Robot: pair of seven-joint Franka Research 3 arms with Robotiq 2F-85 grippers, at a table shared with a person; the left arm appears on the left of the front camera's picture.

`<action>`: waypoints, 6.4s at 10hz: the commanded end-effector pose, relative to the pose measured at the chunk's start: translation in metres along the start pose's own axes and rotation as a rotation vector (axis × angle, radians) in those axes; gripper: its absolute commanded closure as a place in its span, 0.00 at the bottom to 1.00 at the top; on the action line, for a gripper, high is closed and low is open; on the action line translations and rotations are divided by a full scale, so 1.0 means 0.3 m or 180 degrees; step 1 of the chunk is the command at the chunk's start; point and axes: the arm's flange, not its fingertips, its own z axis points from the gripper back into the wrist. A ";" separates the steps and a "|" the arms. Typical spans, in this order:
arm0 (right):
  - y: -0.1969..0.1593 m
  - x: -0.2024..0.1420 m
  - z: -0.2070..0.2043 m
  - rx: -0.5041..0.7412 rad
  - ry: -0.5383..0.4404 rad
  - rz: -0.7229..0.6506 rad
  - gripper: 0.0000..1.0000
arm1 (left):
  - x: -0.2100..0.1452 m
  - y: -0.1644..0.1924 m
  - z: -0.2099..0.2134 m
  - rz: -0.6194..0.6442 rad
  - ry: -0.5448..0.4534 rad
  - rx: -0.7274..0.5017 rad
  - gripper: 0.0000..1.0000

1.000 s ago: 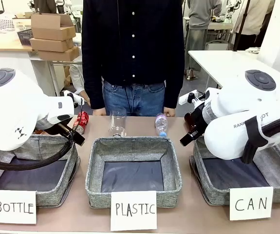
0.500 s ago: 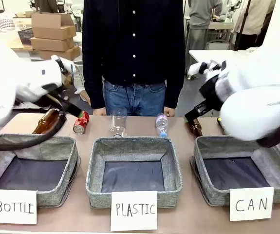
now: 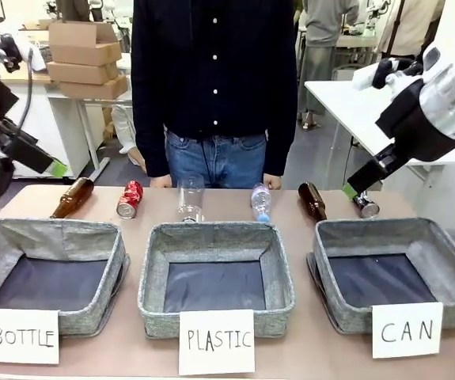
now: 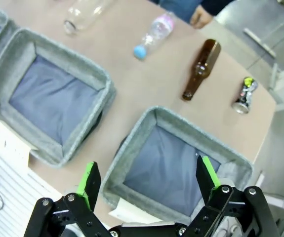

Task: Sort the can waste into the basket.
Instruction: Pick up the can waste from the table and place it in the right Fabric basket.

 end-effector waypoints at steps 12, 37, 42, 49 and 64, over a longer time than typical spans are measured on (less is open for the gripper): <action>-0.585 -0.360 0.083 0.3134 -0.0590 -0.3113 0.00 | -0.190 0.372 -0.292 0.3206 -0.0256 -0.2743 0.00; -0.585 -0.360 0.083 0.3134 -0.0590 -0.3113 0.00 | 0.125 0.431 -0.817 0.2146 0.0878 -0.0479 0.00; -0.585 -0.360 0.083 0.3134 -0.0590 -0.3113 0.00 | 0.212 0.433 -1.124 0.2175 0.1188 0.0070 0.00; -0.585 -0.360 0.083 0.3134 -0.0590 -0.3113 0.00 | 0.168 0.436 -1.344 0.2371 0.1466 0.0304 0.00; -0.585 -0.360 0.083 0.3134 -0.0590 -0.3113 0.00 | 0.165 0.485 -1.131 0.2502 0.1359 -0.0015 1.00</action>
